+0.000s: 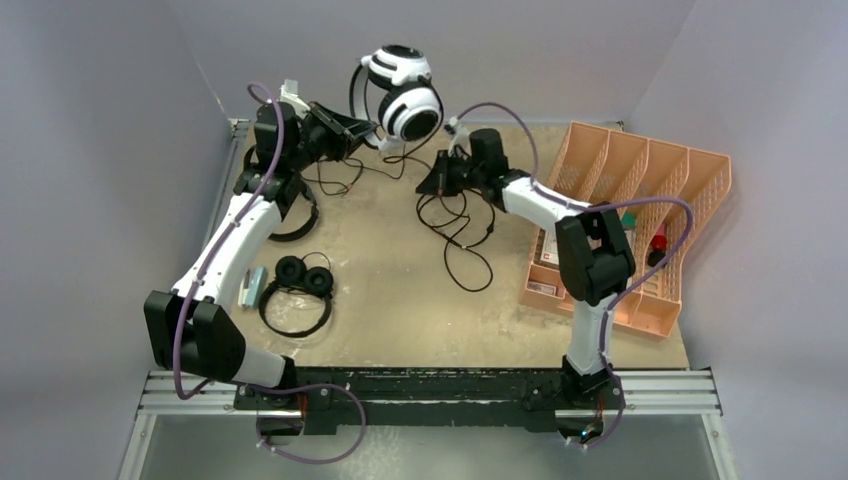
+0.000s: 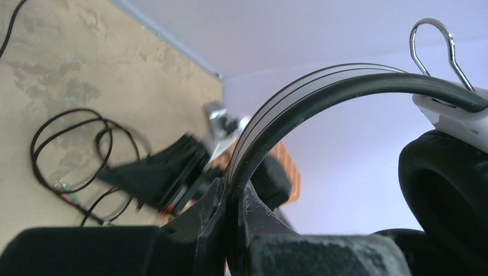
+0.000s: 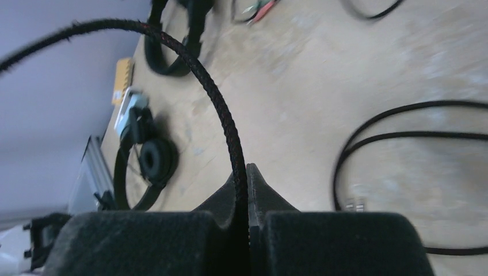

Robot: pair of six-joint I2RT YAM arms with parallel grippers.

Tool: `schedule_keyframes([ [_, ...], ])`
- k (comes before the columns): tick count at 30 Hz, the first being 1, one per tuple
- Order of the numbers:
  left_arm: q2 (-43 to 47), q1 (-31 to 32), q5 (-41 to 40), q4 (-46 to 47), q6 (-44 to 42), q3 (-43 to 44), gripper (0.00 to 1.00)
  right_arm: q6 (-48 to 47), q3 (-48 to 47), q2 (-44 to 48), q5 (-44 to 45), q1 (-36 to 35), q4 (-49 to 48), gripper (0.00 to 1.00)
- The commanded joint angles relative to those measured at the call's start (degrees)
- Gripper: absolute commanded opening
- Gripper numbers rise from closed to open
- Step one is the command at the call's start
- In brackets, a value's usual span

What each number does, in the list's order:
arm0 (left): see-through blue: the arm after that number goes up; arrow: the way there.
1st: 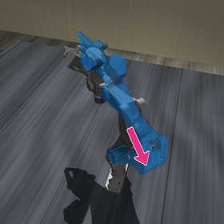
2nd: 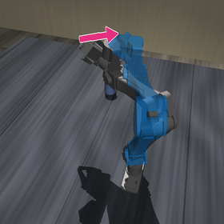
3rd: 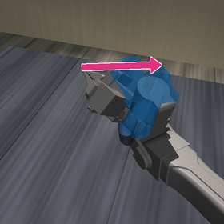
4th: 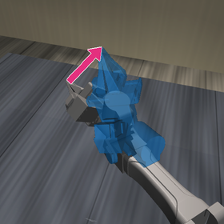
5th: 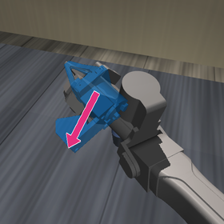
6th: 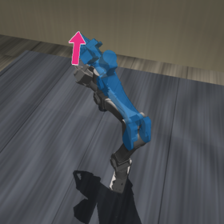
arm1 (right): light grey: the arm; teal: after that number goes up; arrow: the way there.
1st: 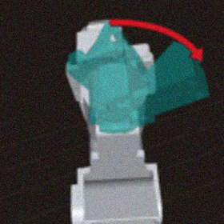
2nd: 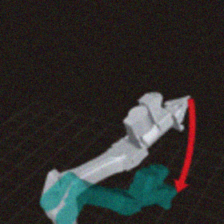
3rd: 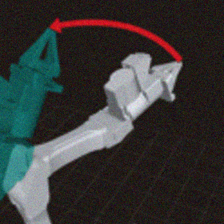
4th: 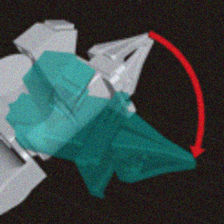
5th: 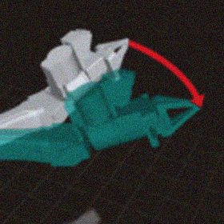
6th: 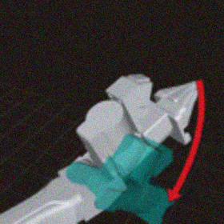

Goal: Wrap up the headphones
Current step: Wrap the headphones cable around the headphones.

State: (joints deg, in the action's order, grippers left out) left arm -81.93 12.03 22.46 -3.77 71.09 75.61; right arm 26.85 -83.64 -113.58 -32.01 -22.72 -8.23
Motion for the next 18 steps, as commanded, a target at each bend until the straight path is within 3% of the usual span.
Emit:
schedule_keyframes([
  [1, 0.11, -0.12, -7.00, 10.67, 9.52, 4.86, 0.00, 4.52, 4.34, 5.10, -2.99, -2.40, -8.97, 0.00],
  [5, -0.86, -0.16, -8.29, 8.84, 7.42, 8.39, 0.00, 3.24, 7.75, 8.29, -3.92, -2.89, -7.00, 0.00],
  [11, 1.15, -0.66, -12.12, -2.08, -2.20, 7.86, 0.00, -2.67, 8.96, 14.28, -3.29, -2.24, -1.79, 0.00],
  [18, 1.29, -0.96, -3.91, 0.09, -7.62, 5.28, 0.00, -7.67, 6.90, 17.07, -2.79, 2.82, 5.85, 0.00],
])
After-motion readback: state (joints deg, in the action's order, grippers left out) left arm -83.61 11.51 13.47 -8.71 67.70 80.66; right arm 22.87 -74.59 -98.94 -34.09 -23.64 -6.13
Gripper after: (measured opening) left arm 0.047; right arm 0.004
